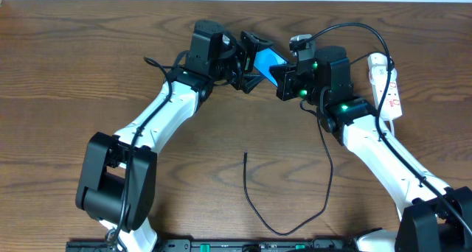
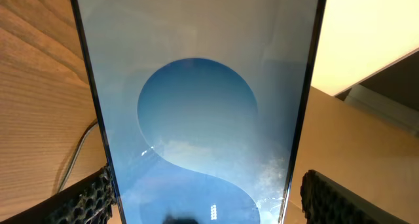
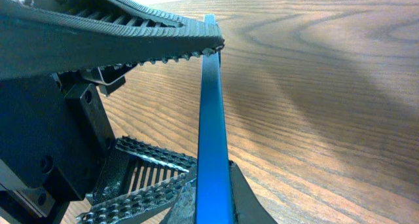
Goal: Plug charger to phone and switch on socket
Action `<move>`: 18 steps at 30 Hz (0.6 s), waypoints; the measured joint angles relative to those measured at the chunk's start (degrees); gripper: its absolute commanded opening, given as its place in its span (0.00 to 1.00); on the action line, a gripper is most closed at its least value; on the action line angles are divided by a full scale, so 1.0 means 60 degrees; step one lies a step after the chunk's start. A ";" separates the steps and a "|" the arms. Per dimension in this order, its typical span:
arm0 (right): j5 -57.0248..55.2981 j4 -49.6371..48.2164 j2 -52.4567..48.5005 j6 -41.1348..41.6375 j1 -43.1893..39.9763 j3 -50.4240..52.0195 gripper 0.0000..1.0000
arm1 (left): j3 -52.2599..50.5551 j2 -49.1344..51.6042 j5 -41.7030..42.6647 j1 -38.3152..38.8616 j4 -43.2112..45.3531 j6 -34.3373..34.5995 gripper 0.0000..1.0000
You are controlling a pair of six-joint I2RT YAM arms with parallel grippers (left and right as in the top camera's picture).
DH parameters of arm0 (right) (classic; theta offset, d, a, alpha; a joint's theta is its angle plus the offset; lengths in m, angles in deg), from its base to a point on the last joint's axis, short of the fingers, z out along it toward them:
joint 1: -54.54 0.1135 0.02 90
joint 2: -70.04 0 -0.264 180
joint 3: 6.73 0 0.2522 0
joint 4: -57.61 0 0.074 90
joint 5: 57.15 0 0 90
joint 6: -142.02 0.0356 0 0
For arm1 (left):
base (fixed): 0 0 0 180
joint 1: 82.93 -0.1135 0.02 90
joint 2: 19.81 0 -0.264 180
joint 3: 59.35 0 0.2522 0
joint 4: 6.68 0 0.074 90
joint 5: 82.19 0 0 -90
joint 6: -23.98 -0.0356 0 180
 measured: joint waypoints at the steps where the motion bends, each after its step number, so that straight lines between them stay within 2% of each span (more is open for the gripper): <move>1: 0.0004 -0.0004 0.0000 0.0000 0.0000 0.0000 0.01 | 0.0000 -0.0004 0.0004 0.0000 0.0004 0.0004 0.90; 11: 0.0219 -0.0029 0.0000 0.0004 -0.0153 0.0000 0.01 | 0.0000 -0.0015 0.0062 -0.0036 0.0040 0.0000 0.90; 18: 0.0382 -0.0029 0.0000 0.0284 -0.0769 0.0000 0.01 | 0.0000 -0.0015 0.0885 -0.0576 0.0055 0.0004 0.90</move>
